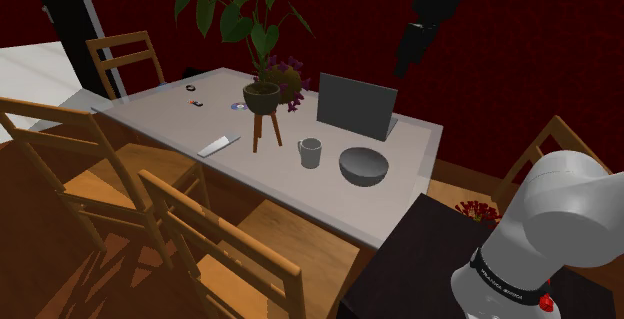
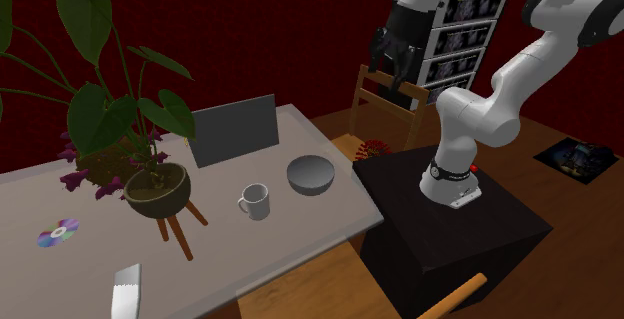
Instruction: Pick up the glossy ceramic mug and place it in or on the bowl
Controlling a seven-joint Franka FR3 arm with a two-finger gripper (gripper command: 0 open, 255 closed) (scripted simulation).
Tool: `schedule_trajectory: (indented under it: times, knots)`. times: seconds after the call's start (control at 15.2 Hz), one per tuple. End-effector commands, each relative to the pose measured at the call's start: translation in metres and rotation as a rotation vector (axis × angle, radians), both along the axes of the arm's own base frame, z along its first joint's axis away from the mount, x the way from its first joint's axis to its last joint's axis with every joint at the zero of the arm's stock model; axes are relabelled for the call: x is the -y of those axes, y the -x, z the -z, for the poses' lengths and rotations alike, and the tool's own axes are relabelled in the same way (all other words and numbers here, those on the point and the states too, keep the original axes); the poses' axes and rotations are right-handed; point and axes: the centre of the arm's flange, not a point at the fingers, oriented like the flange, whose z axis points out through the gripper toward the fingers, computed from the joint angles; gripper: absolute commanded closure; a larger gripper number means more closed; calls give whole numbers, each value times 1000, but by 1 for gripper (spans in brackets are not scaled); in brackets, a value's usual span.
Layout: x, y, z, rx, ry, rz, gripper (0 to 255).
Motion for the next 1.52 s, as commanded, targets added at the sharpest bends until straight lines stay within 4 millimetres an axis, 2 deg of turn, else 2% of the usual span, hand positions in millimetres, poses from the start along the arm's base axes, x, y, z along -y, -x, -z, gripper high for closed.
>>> schedule_trajectory:
  times: [0.0,1.45]
  knots:
    - [0,0,0,0,0,0,0]
    - [56,-193,215,-49,-22,-101,0]
